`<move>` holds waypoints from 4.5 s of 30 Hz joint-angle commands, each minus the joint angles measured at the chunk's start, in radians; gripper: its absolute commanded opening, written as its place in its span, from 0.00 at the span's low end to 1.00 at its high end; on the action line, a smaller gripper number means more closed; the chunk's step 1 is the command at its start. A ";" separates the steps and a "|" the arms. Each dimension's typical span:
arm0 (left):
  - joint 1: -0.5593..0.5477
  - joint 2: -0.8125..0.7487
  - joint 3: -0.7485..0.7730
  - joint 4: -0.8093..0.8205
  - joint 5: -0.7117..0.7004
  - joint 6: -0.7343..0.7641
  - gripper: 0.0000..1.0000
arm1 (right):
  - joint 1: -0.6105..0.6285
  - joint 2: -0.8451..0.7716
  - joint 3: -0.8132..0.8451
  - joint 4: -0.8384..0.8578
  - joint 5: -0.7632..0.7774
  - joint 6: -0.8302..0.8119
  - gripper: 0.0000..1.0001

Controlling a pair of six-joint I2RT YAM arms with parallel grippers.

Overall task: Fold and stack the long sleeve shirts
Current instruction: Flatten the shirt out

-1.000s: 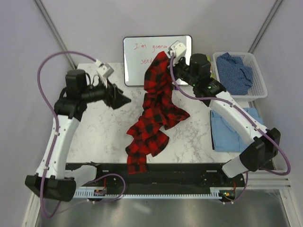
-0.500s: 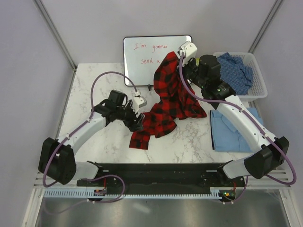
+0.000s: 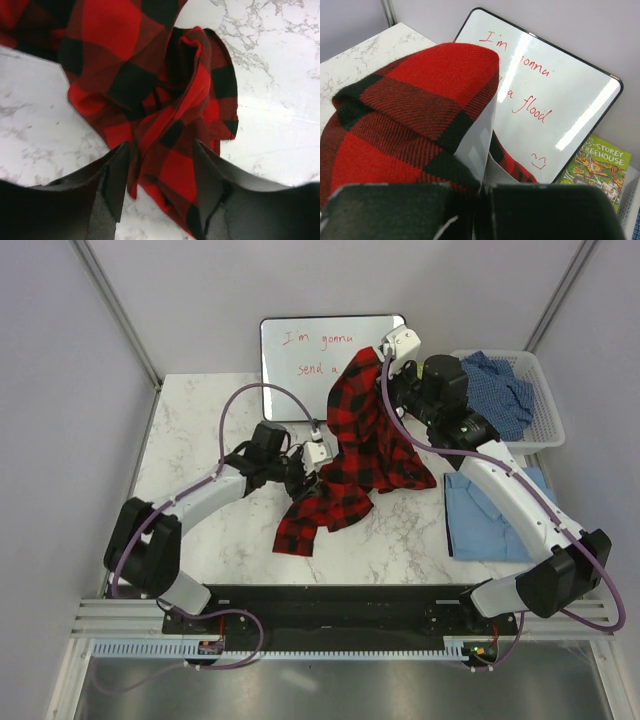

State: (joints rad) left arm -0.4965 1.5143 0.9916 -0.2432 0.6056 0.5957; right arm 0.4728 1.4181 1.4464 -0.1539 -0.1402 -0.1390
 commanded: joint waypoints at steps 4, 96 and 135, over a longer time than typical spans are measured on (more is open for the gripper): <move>-0.097 -0.007 0.101 -0.001 -0.032 0.052 0.02 | -0.007 -0.025 0.032 0.010 0.024 0.026 0.00; -0.142 0.067 -0.077 0.197 0.054 -0.481 0.61 | -0.069 -0.490 -0.112 -0.262 -0.010 0.088 0.00; -0.122 -0.028 -0.084 0.102 -0.182 -0.478 0.02 | -0.071 -0.410 0.095 -0.227 0.074 0.102 0.00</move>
State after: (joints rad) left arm -0.6472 1.5986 0.8944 -0.0338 0.4702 0.0547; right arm 0.4057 1.0409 1.4986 -0.4488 -0.1318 -0.0364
